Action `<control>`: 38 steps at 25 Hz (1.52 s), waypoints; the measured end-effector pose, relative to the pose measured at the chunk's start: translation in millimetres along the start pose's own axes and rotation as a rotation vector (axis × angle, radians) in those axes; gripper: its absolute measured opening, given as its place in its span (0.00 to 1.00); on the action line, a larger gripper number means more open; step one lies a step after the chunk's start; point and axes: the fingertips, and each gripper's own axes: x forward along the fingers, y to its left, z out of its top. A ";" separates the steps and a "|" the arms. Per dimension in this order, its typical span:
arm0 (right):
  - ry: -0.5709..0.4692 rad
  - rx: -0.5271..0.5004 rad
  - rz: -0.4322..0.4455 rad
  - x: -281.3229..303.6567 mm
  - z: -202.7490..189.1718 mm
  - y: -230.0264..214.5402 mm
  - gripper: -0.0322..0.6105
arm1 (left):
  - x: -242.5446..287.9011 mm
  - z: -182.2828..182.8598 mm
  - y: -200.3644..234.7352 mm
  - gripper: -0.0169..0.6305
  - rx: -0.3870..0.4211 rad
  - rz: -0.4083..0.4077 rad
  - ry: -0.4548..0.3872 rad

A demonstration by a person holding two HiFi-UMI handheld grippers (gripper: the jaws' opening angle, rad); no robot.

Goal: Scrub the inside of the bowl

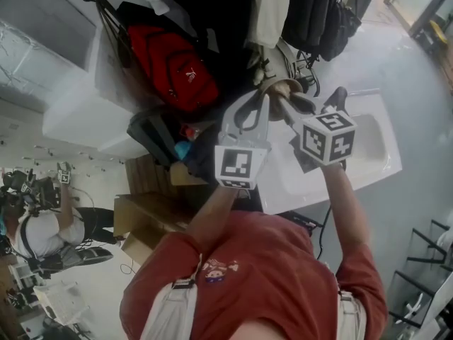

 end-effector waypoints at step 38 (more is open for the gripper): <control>-0.256 0.705 0.159 -14.1 0.6 -21.6 0.13 | 7.7 7.9 -15.1 0.08 0.007 -0.032 -0.031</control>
